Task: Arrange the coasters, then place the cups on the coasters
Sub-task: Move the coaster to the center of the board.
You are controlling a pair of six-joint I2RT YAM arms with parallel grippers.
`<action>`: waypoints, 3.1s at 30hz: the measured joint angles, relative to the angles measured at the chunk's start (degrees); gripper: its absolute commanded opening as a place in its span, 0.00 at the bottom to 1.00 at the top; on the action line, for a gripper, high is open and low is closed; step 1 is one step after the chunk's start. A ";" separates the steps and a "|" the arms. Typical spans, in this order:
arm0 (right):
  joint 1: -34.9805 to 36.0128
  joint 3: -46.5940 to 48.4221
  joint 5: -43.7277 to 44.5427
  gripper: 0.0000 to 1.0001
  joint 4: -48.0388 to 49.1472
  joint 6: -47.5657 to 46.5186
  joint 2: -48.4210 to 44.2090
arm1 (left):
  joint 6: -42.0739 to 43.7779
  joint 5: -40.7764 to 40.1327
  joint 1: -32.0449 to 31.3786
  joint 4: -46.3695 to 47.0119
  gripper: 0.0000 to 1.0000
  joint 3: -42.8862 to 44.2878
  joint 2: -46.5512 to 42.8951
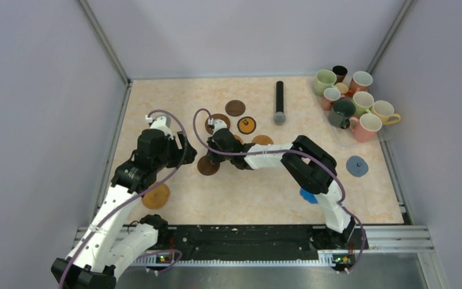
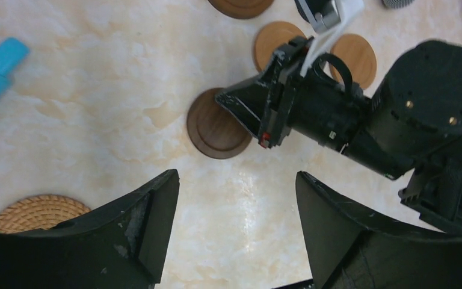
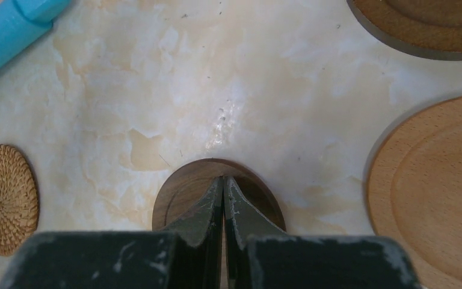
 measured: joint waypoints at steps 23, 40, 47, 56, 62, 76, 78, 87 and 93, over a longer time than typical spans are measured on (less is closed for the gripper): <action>-10.93 -25.00 -0.90 0.00 -10.71 -3.13 -44.39 | -14.45 20.92 0.00 22.27 0.34 -13.27 24.65; -10.84 -35.82 -2.62 0.00 -10.40 -1.01 -54.84 | -15.54 21.73 -0.07 28.48 0.34 -10.45 39.10; -10.84 -36.94 -3.19 0.00 -10.54 -0.92 -55.43 | -14.10 15.61 -0.02 27.85 0.34 -7.89 41.03; -10.84 -37.59 -3.34 0.00 -10.71 -0.85 -57.13 | -12.63 12.09 0.00 21.86 0.30 -7.67 34.05; -10.84 -38.69 -4.37 0.00 -10.10 -0.15 -57.29 | -11.39 6.43 0.00 17.18 0.04 -7.67 27.96; -10.84 -40.17 -5.14 0.00 -10.03 0.46 -59.28 | -11.58 -0.92 0.90 13.97 0.00 -11.69 29.05; -10.84 -40.19 -5.22 0.00 -10.01 0.46 -59.28 | -11.96 -1.07 0.90 13.66 0.00 -12.33 29.03; -10.84 -40.19 -5.42 0.00 -9.88 0.46 -59.28 | -13.51 -1.31 0.94 14.34 0.00 -14.25 27.02; -10.84 -40.19 -5.51 0.00 -9.86 0.46 -59.28 | -14.60 -0.46 0.94 17.75 0.00 -14.10 28.87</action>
